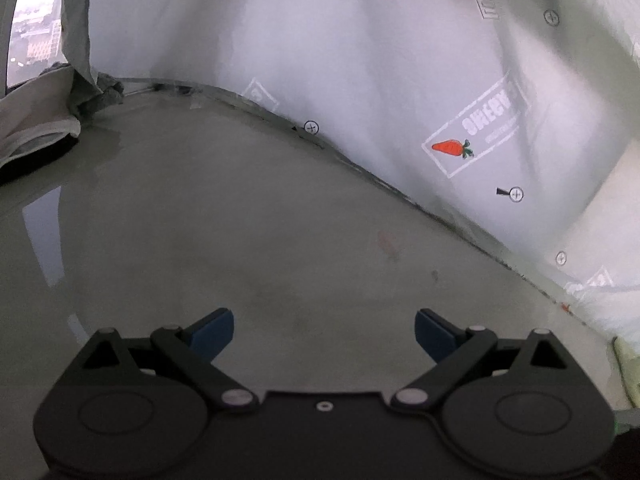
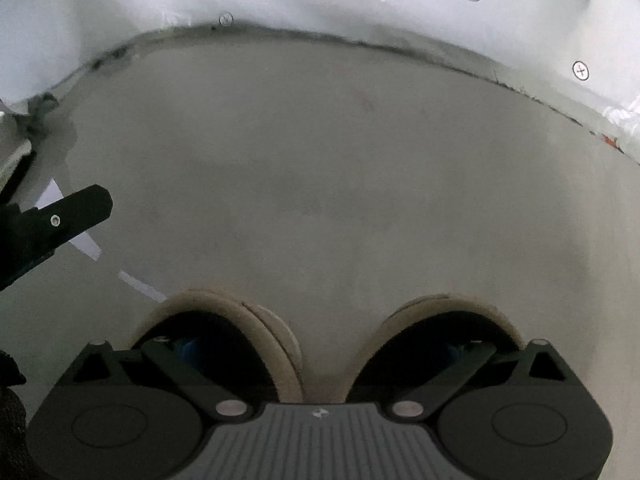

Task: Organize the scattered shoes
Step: 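Carry the beige sneaker pair with the right tool toward the green slides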

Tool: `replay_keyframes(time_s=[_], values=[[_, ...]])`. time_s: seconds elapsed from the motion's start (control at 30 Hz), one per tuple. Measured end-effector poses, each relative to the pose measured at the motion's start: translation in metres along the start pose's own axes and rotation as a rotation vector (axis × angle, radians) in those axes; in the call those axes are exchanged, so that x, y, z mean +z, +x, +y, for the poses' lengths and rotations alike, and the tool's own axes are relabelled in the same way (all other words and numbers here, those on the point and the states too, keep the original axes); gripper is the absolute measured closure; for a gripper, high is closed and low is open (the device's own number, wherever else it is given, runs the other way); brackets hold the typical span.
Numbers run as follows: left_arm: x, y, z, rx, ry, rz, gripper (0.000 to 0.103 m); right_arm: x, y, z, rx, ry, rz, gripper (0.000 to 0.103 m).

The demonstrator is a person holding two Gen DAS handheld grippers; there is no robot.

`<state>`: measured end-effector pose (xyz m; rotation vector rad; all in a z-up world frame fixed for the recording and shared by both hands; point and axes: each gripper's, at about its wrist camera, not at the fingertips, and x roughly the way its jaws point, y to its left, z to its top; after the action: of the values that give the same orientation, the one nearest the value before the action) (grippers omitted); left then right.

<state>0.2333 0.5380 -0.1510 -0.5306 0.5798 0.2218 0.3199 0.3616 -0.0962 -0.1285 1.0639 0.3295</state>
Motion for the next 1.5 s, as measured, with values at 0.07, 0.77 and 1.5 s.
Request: replay_keyframes(time_s=[0.07, 0.77, 1.5], values=[[0.001, -0.006, -0.001, -0.008, 0.001, -0.014, 0.005, -0.012, -0.008, -0.005, 0.004, -0.006, -0.091, 0.027], [-0.008, -0.134, -0.048, -0.148, 0.212, -0.241, 0.005, -0.095, -0.19, -0.043, -0.097, -0.118, -1.034, 0.044], [-0.1, -0.177, -0.258, -0.364, 0.344, -0.233, 0.005, -0.21, -0.322, -0.337, -0.579, 0.252, -1.069, 0.043]])
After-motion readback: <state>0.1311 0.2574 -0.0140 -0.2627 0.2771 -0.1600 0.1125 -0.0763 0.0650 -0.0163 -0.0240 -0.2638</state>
